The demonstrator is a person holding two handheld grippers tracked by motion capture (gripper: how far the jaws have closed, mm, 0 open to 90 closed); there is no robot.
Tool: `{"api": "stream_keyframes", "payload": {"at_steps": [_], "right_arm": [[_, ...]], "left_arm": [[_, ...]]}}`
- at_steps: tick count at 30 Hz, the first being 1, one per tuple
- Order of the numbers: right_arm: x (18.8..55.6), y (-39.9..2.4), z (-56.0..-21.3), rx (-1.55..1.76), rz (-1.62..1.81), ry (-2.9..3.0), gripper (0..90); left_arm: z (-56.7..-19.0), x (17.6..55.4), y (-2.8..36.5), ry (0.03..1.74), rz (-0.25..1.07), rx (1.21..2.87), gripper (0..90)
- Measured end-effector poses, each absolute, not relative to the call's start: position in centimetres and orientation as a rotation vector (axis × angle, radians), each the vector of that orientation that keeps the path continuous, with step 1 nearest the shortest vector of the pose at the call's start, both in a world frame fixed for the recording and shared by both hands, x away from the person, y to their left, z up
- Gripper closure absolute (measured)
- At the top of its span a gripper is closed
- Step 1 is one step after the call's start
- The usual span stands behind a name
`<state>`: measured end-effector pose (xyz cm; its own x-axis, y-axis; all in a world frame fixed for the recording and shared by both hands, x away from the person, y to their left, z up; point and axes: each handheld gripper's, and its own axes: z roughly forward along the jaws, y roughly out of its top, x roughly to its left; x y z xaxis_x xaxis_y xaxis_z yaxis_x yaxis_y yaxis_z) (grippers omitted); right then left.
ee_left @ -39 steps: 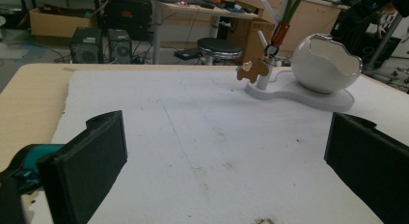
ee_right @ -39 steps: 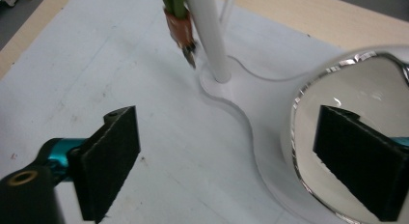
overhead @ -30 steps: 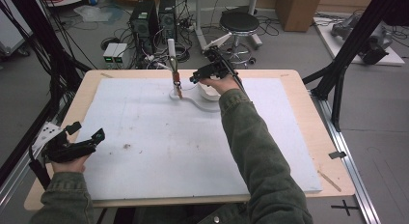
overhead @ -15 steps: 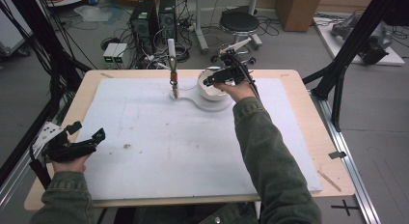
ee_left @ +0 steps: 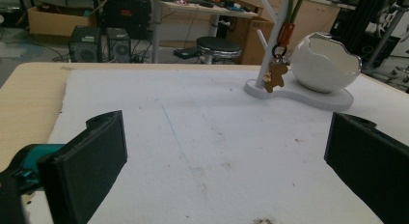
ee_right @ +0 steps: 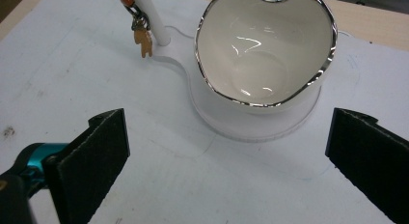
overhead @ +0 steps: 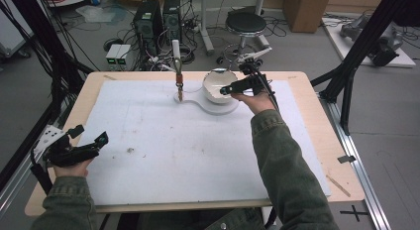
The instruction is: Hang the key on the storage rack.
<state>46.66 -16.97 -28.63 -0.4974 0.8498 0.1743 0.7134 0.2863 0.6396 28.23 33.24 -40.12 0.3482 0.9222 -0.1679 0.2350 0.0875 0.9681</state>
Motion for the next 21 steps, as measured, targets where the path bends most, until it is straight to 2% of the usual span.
{"api": "stream_keyframes", "payload": {"at_steps": [21], "right_arm": [[42.9, -21.2, -30.0, 1.456, 1.108, 2.246, 0.7]], "left_arm": [[-40.1, 28.1, 33.2, 1.139, 0.729, 1.423, 1.7]]}}
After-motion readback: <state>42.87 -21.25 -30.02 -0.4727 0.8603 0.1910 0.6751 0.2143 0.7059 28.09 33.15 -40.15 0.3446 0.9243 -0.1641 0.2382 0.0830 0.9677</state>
